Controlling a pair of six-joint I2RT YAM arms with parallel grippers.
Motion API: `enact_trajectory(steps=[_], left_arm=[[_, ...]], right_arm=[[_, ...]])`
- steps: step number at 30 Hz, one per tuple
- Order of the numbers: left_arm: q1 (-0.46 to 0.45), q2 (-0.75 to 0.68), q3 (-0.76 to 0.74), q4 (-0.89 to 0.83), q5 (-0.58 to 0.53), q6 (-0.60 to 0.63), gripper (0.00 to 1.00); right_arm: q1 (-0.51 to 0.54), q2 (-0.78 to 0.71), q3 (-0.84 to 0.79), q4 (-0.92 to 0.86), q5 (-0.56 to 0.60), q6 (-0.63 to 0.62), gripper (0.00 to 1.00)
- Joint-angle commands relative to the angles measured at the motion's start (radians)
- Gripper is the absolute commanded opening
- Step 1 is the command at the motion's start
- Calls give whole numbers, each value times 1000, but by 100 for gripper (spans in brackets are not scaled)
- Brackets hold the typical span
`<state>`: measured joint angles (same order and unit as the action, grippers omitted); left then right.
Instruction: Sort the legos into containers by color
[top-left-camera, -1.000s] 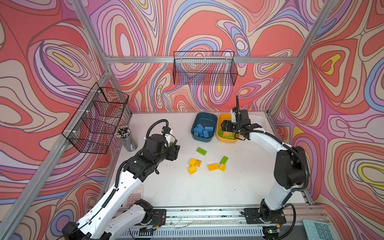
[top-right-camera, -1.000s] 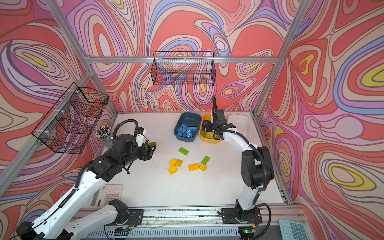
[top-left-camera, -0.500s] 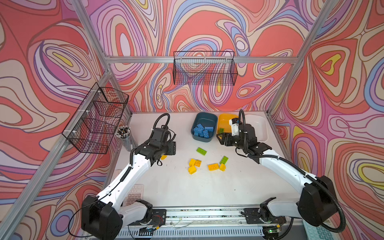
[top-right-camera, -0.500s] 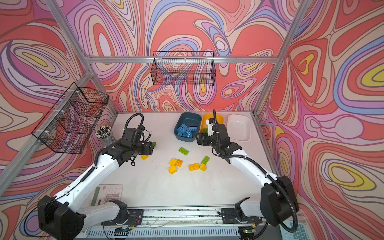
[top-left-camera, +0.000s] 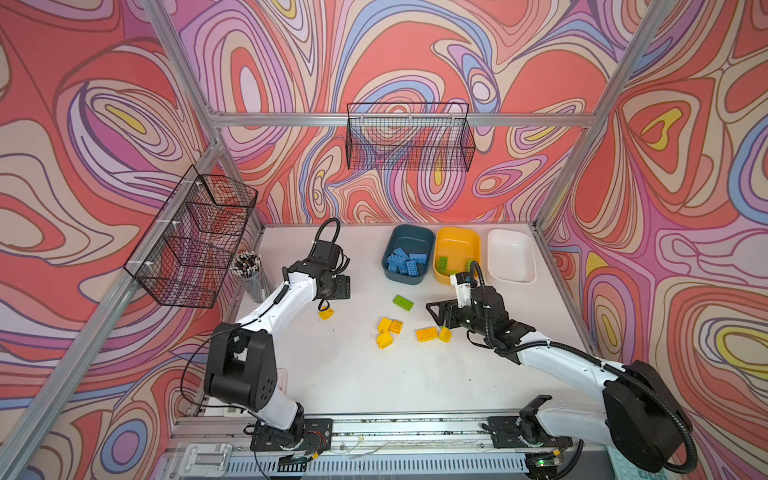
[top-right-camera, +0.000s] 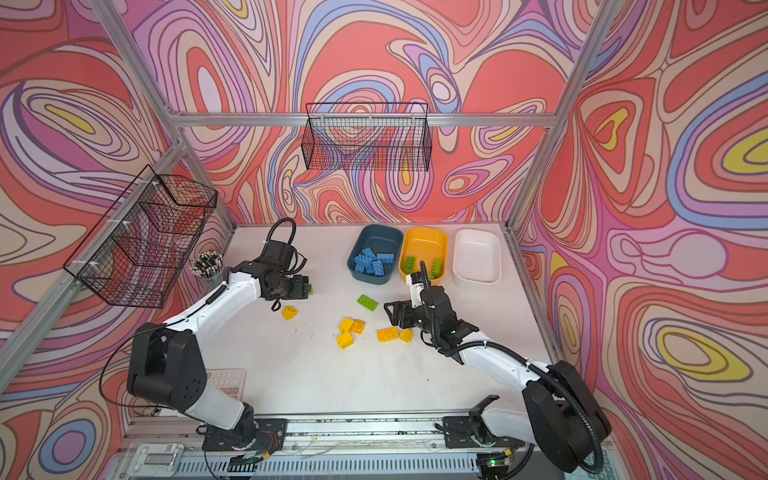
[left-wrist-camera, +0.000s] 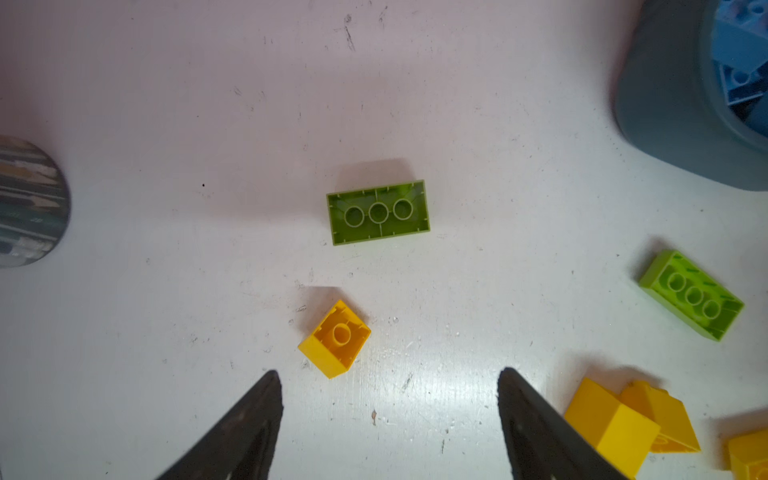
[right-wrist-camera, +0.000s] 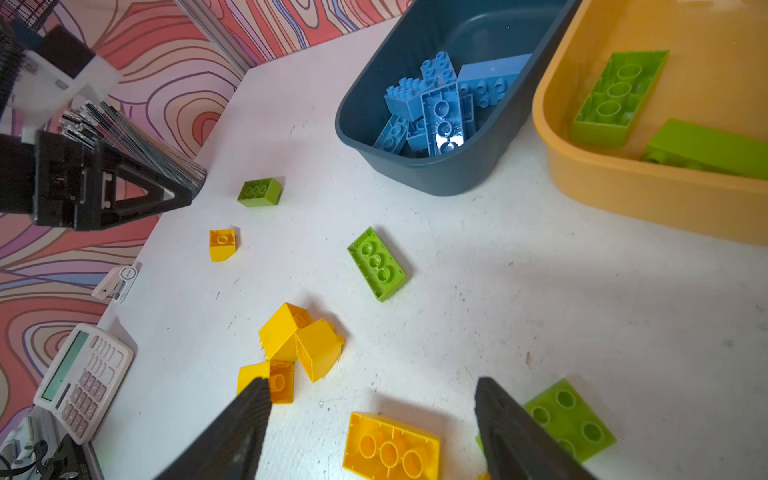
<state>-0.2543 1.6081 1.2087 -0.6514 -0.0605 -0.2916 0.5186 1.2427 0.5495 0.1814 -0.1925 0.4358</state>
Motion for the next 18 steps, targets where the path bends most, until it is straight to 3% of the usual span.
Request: enact_trajectory(steps=[1,10,18], left_arm=[[6,69,38,-30,-18,11,82],[10,297,192,-73,-75,26,83],[48,383,215,-68,-74,23,84]], right_arm=[[8,15,-8,97,-2,18,82],[9,15,-17,113,6,27,82],[9,24,-13,113,6,27,82]])
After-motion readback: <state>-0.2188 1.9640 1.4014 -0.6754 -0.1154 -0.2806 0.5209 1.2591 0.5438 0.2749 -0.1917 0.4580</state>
